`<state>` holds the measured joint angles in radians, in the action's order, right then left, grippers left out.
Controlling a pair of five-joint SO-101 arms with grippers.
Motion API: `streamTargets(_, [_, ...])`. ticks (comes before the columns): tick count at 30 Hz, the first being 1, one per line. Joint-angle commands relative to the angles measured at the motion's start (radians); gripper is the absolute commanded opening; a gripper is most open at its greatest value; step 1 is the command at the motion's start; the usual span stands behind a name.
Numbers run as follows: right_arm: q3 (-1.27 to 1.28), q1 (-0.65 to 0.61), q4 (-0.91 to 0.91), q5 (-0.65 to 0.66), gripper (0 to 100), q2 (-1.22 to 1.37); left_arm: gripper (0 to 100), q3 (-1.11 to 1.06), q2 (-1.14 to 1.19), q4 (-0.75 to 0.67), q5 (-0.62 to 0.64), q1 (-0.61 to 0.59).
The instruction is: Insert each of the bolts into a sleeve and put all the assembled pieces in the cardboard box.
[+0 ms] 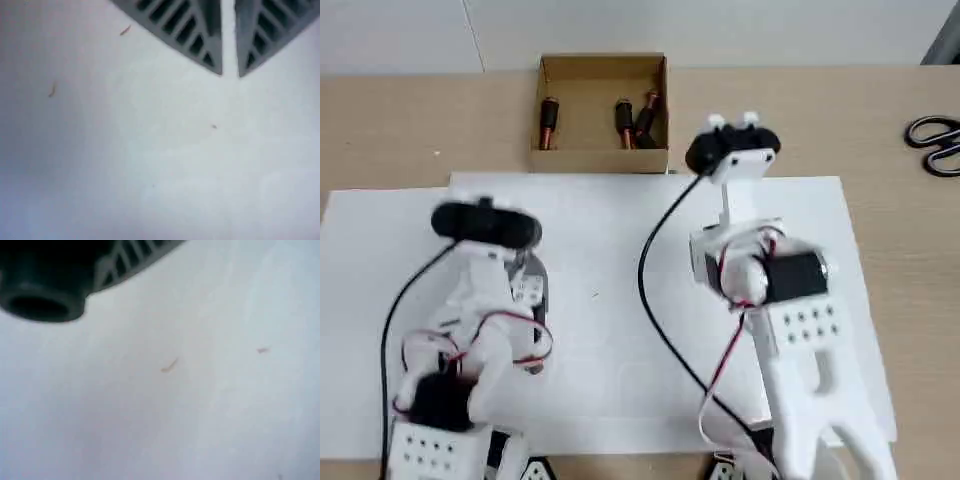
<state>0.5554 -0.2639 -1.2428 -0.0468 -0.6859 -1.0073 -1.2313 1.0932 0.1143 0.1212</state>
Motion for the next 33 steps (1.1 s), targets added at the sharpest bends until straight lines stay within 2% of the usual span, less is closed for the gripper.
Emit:
streamTargets(1, [0.072, 0.021, -0.001, 0.035, 0.2, -0.151, 1, 0.208, 0.158, 0.063, 0.006, 0.002])
streamTargets(8, [0.204, 0.183, -0.01, 0.038, 0.2, -0.392, 1, 0.46, 0.42, 0.376, 0.005, -0.006])
streamTargets(13, [0.328, 0.278, -0.012, 0.04, 0.2, -0.539, 1, 0.53, 0.555, 0.577, -0.018, -0.009])
streamTargets(18, [0.427, 0.292, -0.012, 0.04, 0.2, -0.684, 1, 0.564, 0.68, 0.597, -0.068, -0.118])
streamTargets(23, [0.479, 0.292, -0.015, 0.035, 0.2, -0.802, 1, 0.59, 0.937, 0.628, -0.072, -0.227])
streamTargets(27, [0.497, 0.292, -0.085, 0.035, 0.2, -0.869, 1, 0.631, 1.122, 0.661, -0.072, -0.242])
streamTargets(33, [0.499, 0.294, -0.17, 0.034, 0.2, -0.963, 1, 0.634, 1.137, 0.66, -0.072, -0.216])
